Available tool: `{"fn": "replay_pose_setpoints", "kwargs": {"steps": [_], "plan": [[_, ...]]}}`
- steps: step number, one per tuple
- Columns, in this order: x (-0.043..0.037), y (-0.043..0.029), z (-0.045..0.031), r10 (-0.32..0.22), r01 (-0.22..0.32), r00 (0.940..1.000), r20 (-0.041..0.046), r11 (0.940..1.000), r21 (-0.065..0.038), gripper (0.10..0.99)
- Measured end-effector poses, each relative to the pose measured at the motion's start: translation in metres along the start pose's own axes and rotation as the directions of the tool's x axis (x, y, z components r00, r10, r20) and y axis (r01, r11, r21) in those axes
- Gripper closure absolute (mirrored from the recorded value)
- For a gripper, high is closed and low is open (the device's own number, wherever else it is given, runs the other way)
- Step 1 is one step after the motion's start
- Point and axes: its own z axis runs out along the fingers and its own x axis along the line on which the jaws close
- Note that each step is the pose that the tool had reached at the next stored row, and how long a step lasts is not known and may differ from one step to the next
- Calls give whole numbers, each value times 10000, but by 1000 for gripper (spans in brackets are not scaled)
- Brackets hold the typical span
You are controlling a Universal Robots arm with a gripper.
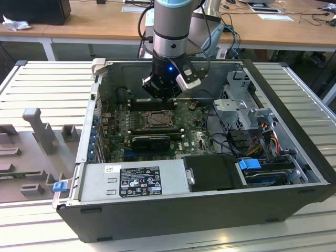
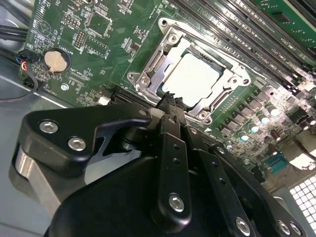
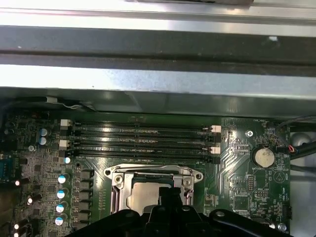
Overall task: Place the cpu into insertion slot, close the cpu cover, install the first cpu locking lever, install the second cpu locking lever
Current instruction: 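Install the second cpu locking lever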
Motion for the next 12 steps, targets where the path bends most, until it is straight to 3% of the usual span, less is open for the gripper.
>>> {"fn": "replay_pose_setpoints", "kwargs": {"steps": [12], "plan": [[1,-37,-40,0,0,10000,0,10000,0,980]]}}
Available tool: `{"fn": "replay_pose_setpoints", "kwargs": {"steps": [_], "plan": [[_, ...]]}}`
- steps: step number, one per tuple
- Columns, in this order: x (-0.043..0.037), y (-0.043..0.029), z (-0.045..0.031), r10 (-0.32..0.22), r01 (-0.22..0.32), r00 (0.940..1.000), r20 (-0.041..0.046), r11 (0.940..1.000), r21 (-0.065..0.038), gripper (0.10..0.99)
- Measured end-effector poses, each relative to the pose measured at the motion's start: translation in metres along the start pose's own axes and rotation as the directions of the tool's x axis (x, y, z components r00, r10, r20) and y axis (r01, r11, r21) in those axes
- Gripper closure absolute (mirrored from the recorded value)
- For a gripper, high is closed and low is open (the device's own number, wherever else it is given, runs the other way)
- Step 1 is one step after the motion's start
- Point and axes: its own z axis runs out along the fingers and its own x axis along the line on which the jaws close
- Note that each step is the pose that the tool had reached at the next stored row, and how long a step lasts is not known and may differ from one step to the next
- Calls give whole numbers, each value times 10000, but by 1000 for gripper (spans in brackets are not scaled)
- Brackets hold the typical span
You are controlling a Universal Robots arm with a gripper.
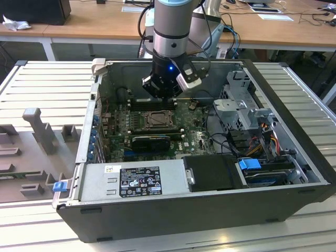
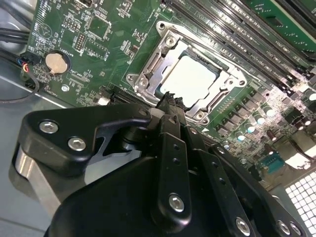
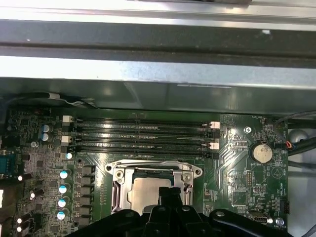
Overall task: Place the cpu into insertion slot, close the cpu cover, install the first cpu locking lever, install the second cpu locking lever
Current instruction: 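Install the second cpu locking lever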
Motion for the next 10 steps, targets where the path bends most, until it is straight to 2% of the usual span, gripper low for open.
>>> {"fn": "replay_pose_setpoints", "kwargs": {"steps": [10], "plan": [[-2,-72,-7,3,-3,10000,-2,10000,3,980]]}}
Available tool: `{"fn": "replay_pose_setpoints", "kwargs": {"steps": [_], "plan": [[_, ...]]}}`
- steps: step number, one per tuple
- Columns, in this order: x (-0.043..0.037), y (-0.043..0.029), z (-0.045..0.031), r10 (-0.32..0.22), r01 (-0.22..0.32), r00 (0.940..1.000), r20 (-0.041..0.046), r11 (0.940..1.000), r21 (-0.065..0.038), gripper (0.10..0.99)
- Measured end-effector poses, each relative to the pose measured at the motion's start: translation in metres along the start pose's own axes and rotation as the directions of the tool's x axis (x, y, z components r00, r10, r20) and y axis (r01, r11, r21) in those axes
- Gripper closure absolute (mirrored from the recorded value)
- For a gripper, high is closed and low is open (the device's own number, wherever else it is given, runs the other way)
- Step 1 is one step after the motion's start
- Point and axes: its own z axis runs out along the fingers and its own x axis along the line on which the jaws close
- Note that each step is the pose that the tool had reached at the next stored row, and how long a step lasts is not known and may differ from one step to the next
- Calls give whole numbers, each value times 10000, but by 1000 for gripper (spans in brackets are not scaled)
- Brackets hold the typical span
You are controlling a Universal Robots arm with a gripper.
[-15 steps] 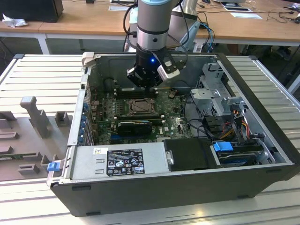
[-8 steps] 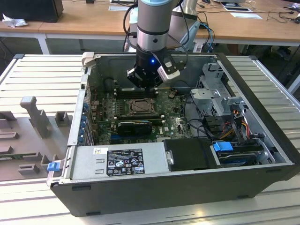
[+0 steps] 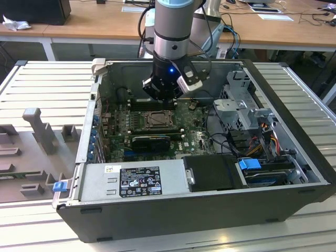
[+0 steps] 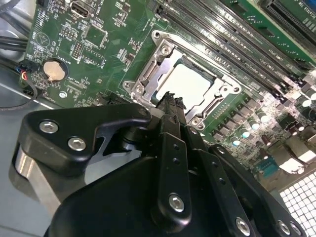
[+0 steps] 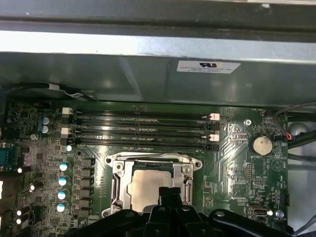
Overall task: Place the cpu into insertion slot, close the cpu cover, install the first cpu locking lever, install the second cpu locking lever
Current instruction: 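Install the second cpu locking lever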
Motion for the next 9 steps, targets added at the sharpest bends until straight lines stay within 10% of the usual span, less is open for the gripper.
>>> {"fn": "replay_pose_setpoints", "kwargs": {"steps": [5,9], "plan": [[0,-26,-42,-2,2,10000,2,10000,-4,980],[7,-204,-48,2,-2,10000,-62,10000,-6,980]]}}
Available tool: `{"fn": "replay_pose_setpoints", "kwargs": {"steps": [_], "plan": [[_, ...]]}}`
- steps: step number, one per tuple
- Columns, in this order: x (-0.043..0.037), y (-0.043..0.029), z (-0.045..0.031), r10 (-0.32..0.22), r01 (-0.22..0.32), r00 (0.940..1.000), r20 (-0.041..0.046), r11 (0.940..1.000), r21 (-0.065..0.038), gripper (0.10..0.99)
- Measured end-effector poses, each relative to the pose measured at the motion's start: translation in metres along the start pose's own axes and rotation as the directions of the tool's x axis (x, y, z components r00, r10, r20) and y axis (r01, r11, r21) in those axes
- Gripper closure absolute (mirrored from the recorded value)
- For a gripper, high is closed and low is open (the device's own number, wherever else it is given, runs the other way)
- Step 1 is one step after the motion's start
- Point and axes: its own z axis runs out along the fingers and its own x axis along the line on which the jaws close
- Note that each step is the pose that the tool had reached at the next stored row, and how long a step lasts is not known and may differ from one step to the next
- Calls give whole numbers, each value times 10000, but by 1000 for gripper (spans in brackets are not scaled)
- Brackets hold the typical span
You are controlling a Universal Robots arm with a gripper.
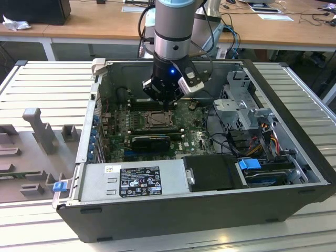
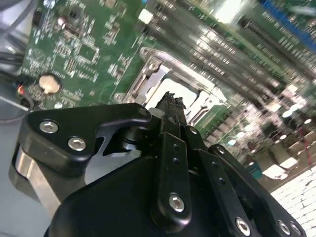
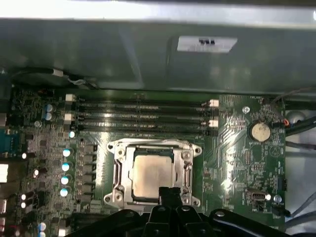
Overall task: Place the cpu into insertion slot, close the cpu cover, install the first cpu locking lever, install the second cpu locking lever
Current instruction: 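Install the second cpu locking lever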
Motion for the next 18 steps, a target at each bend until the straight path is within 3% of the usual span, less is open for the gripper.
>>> {"fn": "replay_pose_setpoints", "kwargs": {"steps": [1,4,8,11,13,14,18], "plan": [[2,-78,0,2,-2,10000,-40,10000,-1,980],[8,-190,9,3,-3,10000,-42,10000,-9,980],[88,-252,34,4,-4,10000,-39,10000,-96,980],[134,-295,38,1,-2,10000,-39,10000,-99,980],[251,-312,42,1,-2,10000,-39,9999,-126,980],[268,-312,44,1,-2,10000,-38,9999,-142,980],[300,-322,149,0,-1,10000,-35,9998,-214,980]]}}
